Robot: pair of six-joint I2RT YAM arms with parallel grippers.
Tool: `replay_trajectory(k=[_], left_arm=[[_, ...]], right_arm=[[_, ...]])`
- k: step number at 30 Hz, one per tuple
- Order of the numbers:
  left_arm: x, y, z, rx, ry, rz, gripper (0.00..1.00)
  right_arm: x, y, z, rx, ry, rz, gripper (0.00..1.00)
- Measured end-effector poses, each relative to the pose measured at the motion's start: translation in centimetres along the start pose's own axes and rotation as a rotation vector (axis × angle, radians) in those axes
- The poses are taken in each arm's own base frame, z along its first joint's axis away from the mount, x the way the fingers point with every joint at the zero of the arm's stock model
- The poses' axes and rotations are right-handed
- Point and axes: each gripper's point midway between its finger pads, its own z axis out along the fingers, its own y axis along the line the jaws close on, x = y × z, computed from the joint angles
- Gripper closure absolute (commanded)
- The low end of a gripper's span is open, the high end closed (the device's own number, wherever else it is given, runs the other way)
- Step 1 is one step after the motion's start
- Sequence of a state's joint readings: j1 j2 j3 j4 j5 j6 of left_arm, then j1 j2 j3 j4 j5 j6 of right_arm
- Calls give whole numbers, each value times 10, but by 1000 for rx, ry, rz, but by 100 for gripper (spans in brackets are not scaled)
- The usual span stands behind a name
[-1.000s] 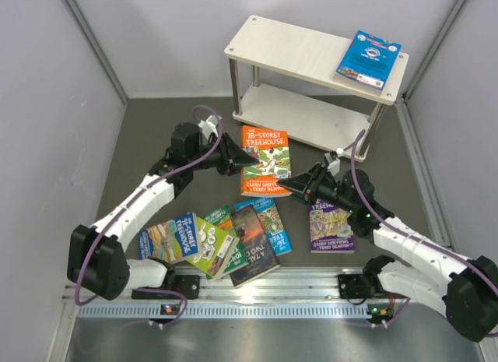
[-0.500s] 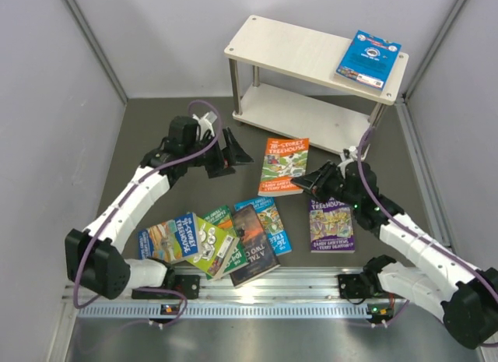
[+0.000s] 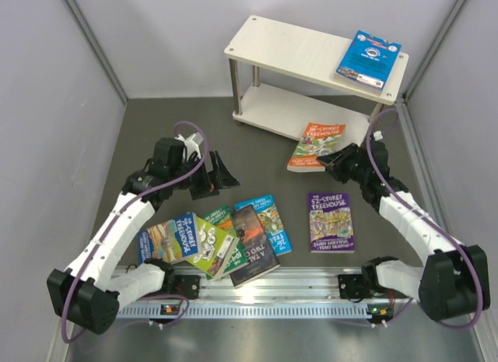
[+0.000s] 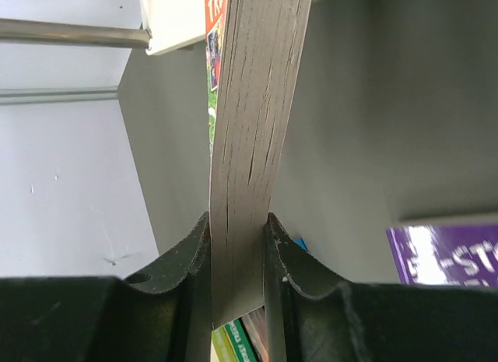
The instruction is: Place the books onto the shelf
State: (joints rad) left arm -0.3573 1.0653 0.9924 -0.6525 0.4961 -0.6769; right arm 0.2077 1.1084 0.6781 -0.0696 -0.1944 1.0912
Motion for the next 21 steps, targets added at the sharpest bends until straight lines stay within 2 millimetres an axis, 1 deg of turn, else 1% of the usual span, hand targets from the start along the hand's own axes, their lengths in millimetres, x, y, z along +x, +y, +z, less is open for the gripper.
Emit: replay_trajectory(k=[5,9,14,17,21], left_arm=[[4,0,-7,-1,-7,9,2],[5,-1,-10,3,-16,16,3],[7,0,-11,1,-20,23,3],[7,2,-12,-4,-22,24,4],[9,4,-12,-8,-21,23,4]], right_arm=[[-14,10,27,4,-11,-15,100],[-29,13,45,23,-31,-18,100],[-56,11,65,39,-43,-18,100],[-76,5,69,47,-46,-24,100],[-101,-12,62,49,-43,-6,100]])
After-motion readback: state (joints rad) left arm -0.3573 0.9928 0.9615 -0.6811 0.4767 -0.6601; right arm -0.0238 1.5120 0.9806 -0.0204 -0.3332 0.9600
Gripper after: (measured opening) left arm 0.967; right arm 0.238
